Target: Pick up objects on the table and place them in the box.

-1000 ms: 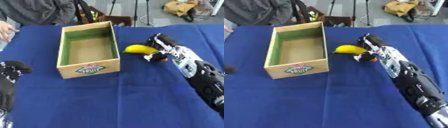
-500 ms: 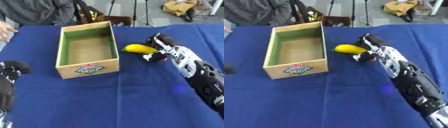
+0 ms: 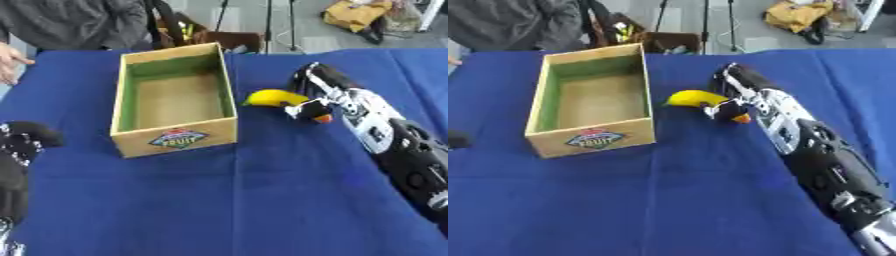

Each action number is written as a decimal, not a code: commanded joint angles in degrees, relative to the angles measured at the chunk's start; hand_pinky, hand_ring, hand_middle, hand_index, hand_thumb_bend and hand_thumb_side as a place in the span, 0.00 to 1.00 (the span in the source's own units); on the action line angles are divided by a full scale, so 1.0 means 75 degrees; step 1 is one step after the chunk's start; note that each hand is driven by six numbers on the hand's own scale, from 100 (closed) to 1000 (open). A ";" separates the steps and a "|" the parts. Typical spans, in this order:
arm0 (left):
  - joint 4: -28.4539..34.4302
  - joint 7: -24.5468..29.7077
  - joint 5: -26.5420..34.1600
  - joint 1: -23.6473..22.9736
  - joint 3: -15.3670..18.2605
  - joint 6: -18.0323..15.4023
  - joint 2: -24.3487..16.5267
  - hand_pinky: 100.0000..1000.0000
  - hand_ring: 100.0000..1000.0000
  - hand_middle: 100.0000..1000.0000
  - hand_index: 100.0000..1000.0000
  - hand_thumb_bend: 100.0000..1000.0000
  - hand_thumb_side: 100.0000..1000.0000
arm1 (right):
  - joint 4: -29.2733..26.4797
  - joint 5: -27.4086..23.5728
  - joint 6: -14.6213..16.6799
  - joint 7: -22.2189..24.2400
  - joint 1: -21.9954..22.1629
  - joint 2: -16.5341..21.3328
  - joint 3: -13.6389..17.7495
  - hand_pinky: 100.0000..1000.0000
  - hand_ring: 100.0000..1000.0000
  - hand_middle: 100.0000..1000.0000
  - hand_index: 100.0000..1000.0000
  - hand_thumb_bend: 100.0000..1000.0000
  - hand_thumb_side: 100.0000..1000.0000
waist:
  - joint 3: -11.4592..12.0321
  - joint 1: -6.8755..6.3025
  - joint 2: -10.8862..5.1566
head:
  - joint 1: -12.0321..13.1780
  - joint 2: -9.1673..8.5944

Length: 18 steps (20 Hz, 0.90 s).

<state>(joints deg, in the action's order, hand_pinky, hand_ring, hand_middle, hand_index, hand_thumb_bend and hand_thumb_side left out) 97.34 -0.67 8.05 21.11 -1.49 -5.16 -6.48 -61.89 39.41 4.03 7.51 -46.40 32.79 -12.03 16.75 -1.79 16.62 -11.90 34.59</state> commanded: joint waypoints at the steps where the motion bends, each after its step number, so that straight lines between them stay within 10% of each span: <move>1: 0.0134 0.0011 0.0004 0.0075 0.0044 -0.0027 -0.0100 0.56 0.53 0.41 0.51 0.45 0.96 | -0.0269 -0.0097 -0.0045 -0.0005 -0.0182 0.0279 0.0025 0.38 0.43 0.44 0.55 0.19 0.18 | -0.0005 0.0026 -0.0193 | -0.0019 -0.0114; 9: 0.0147 0.0006 -0.0018 0.0091 0.0049 -0.0036 -0.0105 0.56 0.53 0.41 0.51 0.45 0.96 | -0.0476 -0.0179 -0.0097 0.0004 -0.0253 0.0372 0.0034 0.38 0.44 0.44 0.55 0.20 0.18 | -0.0010 0.0087 -0.0224 | -0.0018 -0.0133; 18: 0.0149 -0.0001 -0.0018 0.0081 0.0055 -0.0034 -0.0100 0.56 0.53 0.41 0.51 0.45 0.96 | -0.0281 0.0052 -0.0085 0.0348 -0.0197 0.0298 -0.0011 0.55 0.62 0.62 0.72 0.46 0.37 | -0.0002 0.0069 -0.0209 | -0.0015 -0.0148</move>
<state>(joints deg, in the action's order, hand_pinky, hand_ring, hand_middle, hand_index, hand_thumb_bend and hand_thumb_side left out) 97.35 -0.69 7.93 21.17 -1.48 -5.19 -6.48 -63.68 39.30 3.25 9.69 -46.91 33.87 -12.37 16.69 -1.19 16.23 -11.90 34.11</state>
